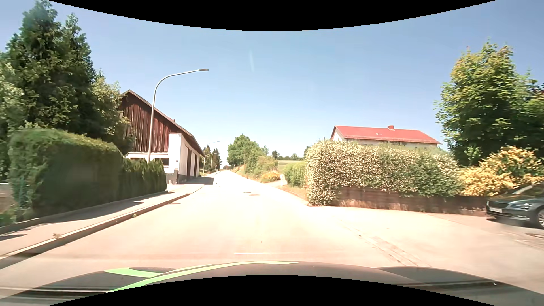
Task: Follow the waypoints while adhering to traffic rules and regulations
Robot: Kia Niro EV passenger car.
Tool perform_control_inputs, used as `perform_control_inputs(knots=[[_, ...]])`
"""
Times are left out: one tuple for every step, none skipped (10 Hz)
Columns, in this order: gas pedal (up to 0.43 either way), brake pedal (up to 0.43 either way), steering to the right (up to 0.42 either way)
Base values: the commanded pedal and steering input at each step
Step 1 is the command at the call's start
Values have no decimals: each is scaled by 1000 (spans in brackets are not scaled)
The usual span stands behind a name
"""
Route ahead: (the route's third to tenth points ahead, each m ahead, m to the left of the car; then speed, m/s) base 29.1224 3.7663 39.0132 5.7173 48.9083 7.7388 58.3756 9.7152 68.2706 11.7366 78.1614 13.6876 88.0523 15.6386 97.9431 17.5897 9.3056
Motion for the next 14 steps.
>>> perform_control_inputs(knots=[[59,0,-34],[39,0,-34],[28,0,-34],[28,0,-33],[8,0,-33],[8,0,-34],[8,0,-33],[8,0,-32],[8,0,-30],[8,0,-30],[20,0,-29],[28,0,-28],[39,0,-26],[39,0,-24]])
